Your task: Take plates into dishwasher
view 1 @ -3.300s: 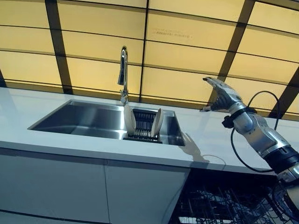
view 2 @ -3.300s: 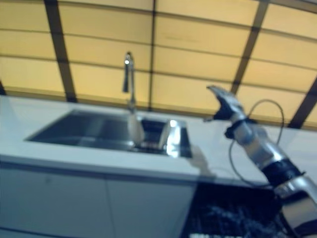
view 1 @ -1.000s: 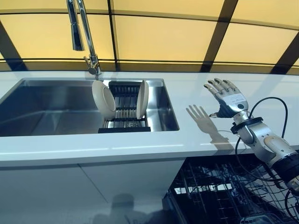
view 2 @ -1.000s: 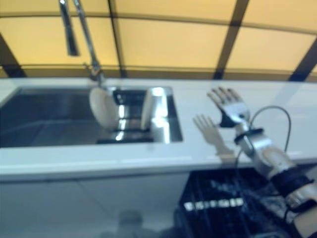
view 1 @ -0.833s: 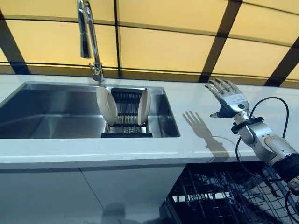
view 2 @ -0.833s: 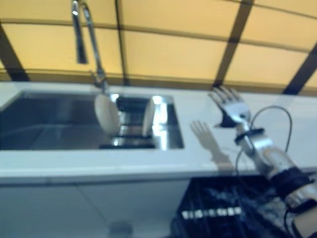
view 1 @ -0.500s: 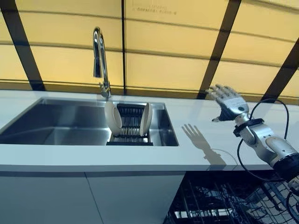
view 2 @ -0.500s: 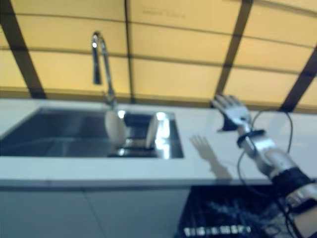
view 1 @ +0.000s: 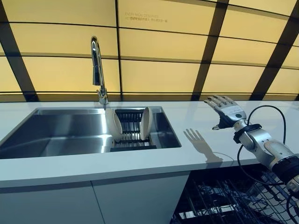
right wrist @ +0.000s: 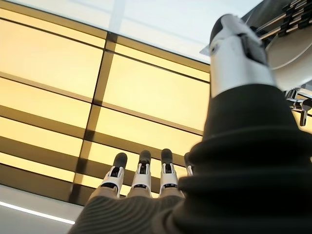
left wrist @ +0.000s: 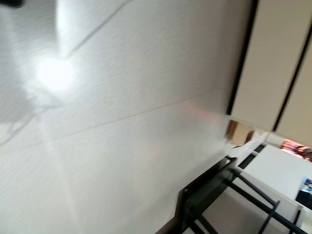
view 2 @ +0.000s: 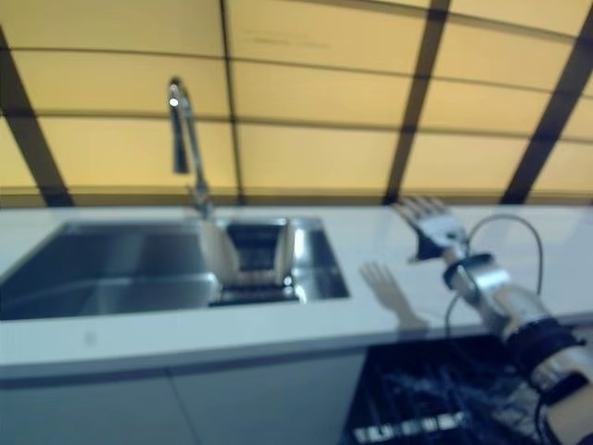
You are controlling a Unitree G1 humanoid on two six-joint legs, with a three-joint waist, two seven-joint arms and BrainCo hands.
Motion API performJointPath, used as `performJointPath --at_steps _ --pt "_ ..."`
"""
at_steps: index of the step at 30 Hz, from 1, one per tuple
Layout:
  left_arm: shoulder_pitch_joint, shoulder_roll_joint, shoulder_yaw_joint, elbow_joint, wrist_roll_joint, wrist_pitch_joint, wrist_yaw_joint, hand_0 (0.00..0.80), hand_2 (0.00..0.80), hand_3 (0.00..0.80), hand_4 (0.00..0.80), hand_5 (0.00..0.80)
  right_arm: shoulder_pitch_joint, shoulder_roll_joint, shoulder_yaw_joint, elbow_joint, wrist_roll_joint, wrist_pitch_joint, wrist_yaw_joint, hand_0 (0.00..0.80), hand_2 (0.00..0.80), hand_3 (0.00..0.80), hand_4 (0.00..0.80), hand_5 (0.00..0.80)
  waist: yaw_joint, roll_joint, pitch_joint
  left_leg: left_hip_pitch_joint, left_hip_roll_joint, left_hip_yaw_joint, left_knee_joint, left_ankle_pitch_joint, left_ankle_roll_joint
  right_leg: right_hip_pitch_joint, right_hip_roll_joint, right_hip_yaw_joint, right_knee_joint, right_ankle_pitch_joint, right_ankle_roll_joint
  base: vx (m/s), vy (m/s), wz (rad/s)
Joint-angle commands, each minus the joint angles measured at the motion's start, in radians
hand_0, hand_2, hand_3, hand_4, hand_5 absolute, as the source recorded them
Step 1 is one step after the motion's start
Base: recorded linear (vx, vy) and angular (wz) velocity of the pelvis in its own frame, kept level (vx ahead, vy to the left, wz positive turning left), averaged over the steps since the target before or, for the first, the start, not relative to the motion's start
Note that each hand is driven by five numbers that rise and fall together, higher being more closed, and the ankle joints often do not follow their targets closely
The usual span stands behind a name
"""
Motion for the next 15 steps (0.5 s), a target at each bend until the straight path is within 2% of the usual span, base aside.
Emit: performJointPath --at_steps 1,7,11,12,13,14,15 --pt "-0.023 -0.009 -0.039 0.028 0.012 -0.012 -0.003 0.0 0.0 0.0 0.0 0.0 -0.076 -0.025 -0.025 -0.019 0.011 -0.014 -0.032 0.0 0.0 0.0 0.0 0.0 0.044 -0.045 -0.029 0.043 -0.008 -0.048 -0.008 0.013 0.09 0.091 0.017 -0.015 -0.05 0.036 0.043 0.075 0.001 0.18" --pt "0.001 -0.013 -0.053 0.03 0.054 -0.017 -0.019 0.0 0.0 0.0 0.0 0.0 -0.093 -0.047 -0.002 -0.019 -0.014 -0.035 -0.012 0.0 0.0 0.0 0.0 0.0 0.052 -0.051 -0.029 0.053 0.0 -0.035 -0.018 0.006 0.092 0.097 0.01 -0.033 -0.06 0.036 0.046 0.078 0.021 0.12" --pt "0.003 -0.008 -0.059 0.021 0.085 -0.012 -0.025 0.0 0.0 0.0 0.0 0.0 -0.095 -0.042 0.009 -0.016 -0.037 -0.042 -0.015 0.0 0.0 0.0 0.0 0.0 0.064 -0.052 -0.028 0.05 -0.011 -0.048 -0.02 0.003 0.107 0.1 0.005 -0.035 -0.025 0.01 0.053 0.065 0.037 0.05" --pt "0.002 -0.004 -0.063 0.021 0.094 -0.008 -0.033 0.0 0.0 0.0 0.0 0.0 -0.094 -0.036 0.012 -0.018 -0.048 -0.039 -0.016 0.0 0.0 0.0 0.0 0.0 0.066 -0.052 -0.028 0.047 -0.014 -0.049 -0.02 0.006 0.114 0.091 0.006 -0.04 0.016 -0.005 0.056 0.082 0.081 0.02" --pt "0.012 0.007 -0.062 0.021 0.102 -0.013 -0.046 0.0 0.0 0.0 0.0 0.0 -0.09 -0.027 0.02 -0.03 -0.066 -0.032 -0.022 0.0 0.0 0.0 0.0 0.0 0.063 -0.04 -0.017 0.062 -0.013 -0.049 -0.027 0.015 0.125 0.017 -0.005 -0.047 0.173 0.039 0.08 0.092 0.102 -0.06" --pt "0.022 0.012 -0.062 0.022 0.098 -0.021 -0.049 0.0 0.0 0.0 0.0 0.0 -0.091 -0.025 0.029 -0.042 -0.074 -0.021 -0.024 0.0 0.0 0.0 0.0 0.0 0.056 -0.028 -0.005 0.079 -0.011 -0.055 -0.033 0.014 0.132 -0.06 -0.009 -0.036 0.285 0.069 0.092 0.114 0.083 -0.13" --pt "0.03 0.014 -0.058 0.023 0.087 -0.021 -0.046 0.0 0.0 0.0 0.0 0.0 -0.093 -0.023 0.034 -0.046 -0.073 -0.02 -0.026 0.0 0.0 0.0 0.0 0.0 0.049 -0.021 0.006 0.094 -0.009 -0.064 -0.04 0.014 0.132 -0.098 -0.007 -0.028 0.31 0.081 0.091 0.124 0.018 -0.19"
